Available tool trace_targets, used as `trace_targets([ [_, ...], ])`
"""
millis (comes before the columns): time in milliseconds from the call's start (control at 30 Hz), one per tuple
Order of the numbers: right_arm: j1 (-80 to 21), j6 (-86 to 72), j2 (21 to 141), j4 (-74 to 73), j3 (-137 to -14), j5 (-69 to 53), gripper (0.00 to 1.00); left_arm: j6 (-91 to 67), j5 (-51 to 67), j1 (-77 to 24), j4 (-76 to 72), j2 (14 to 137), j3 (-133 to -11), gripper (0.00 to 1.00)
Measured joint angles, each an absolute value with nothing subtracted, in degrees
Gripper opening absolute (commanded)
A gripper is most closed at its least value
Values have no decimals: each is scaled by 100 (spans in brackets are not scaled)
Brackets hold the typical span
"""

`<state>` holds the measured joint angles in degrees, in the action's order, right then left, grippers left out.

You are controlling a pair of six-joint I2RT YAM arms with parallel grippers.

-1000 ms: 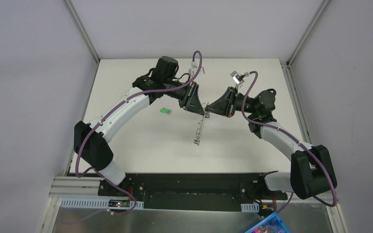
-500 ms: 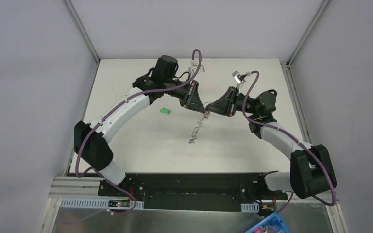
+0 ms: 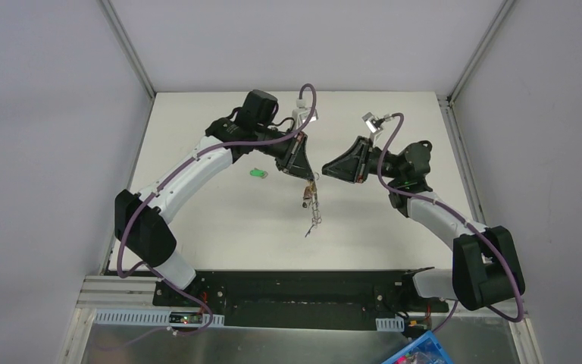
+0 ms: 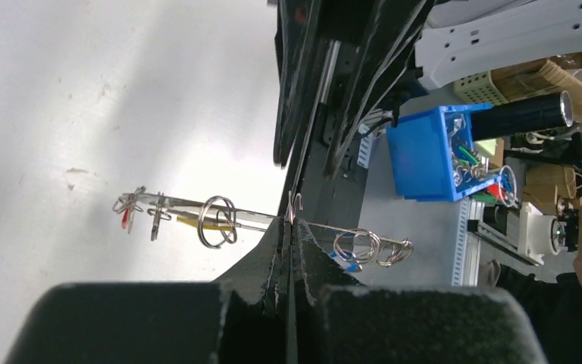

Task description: Put the keys on the keyring

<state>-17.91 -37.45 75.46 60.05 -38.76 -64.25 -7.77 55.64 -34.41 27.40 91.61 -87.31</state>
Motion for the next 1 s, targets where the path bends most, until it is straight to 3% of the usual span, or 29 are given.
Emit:
trace_targets([
  [167, -1693, -3426, 7526, 5690, -3953, -6423, 58, -163, 5186, -3439, 3621, 9109, -8842, 0],
  [400, -1743, -2021, 7553, 3548, -4788, -5955, 61, 617, 4678, -3437, 4453, 8783, -8842, 0],
  [600, -2145, -781, 8055, 2097, -5454, -4807, 62, 1076, 4309, -3319, 4864, 8117, -8571, 0],
  [1000, -3330, 386, 10945, 270, -8068, -3393, 63, 1763, 3544, -2823, 5743, 6781, -7852, 0],
])
